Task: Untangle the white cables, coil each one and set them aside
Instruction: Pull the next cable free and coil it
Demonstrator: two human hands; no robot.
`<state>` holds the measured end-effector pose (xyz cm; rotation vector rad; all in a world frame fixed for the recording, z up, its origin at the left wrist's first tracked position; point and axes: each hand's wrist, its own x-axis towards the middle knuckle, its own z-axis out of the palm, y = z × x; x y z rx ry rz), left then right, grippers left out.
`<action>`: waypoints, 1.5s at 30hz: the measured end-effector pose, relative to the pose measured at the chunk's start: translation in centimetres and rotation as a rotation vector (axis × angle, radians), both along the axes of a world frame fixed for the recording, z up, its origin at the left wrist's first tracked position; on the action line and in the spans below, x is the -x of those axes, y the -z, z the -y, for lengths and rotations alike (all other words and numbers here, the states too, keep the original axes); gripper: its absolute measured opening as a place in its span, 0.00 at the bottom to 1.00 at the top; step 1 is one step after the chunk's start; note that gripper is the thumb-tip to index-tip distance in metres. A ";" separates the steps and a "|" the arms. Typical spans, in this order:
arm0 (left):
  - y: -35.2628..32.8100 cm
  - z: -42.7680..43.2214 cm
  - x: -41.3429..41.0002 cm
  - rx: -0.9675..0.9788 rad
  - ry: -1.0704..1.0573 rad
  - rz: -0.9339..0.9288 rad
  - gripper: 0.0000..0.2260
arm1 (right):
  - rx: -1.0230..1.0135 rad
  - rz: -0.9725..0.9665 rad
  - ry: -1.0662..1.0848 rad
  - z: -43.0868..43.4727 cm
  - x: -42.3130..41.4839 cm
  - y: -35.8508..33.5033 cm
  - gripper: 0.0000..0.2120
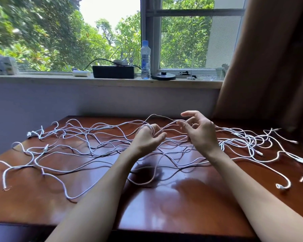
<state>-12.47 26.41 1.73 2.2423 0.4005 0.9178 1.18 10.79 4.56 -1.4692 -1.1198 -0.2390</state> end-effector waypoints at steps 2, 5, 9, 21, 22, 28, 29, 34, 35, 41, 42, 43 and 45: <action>0.0 -0.1 -0.1 -0.026 -0.045 0.016 0.22 | 0.032 0.072 0.094 0.1 -0.3 0.2 0.15; -0.4 0.1 0.1 0.052 -0.026 0.027 0.25 | 0.102 0.097 0.158 0.0 -0.4 0.3 0.16; -0.7 0.9 0.1 0.400 0.192 0.034 0.29 | 0.172 0.113 0.076 0.0 -0.3 0.4 0.11; -2.0 1.2 0.7 0.921 0.568 0.107 0.24 | 0.267 0.162 0.077 -0.3 -1.7 1.0 0.12; -2.1 1.2 0.7 0.948 0.602 0.118 0.24 | 0.255 0.123 0.052 -0.4 -1.6 1.0 0.11; -2.5 0.9 1.3 1.096 0.688 0.337 0.22 | 0.163 -0.221 -0.200 0.0 -0.7 0.2 0.06; -2.6 1.0 1.4 1.113 0.687 0.376 0.21 | 0.155 -0.271 -0.230 0.0 -0.6 0.1 0.07; -2.9 1.1 1.7 1.187 0.668 0.570 0.19 | 0.189 -0.521 -0.409 0.0 -0.3 -0.3 0.08; -2.9 1.1 1.8 1.205 0.669 0.596 0.18 | 0.179 -0.586 -0.455 0.1 -0.1 -0.5 0.09; -3.2 1.2 2.0 1.326 0.727 0.700 0.16 | 0.183 -0.758 -0.427 -0.4 0.4 -0.4 0.07; -3.2 1.2 2.1 1.343 0.733 0.721 0.16 | 0.223 -0.717 -0.376 -0.4 0.4 -0.2 0.06; -3.2 1.2 2.1 1.361 0.742 0.742 0.15 | 0.268 -0.649 -0.322 -0.3 0.2 0.0 0.05; -3.2 1.0 2.2 1.396 0.764 0.776 0.14 | 0.347 -0.430 -0.186 -0.1 0.1 0.3 0.04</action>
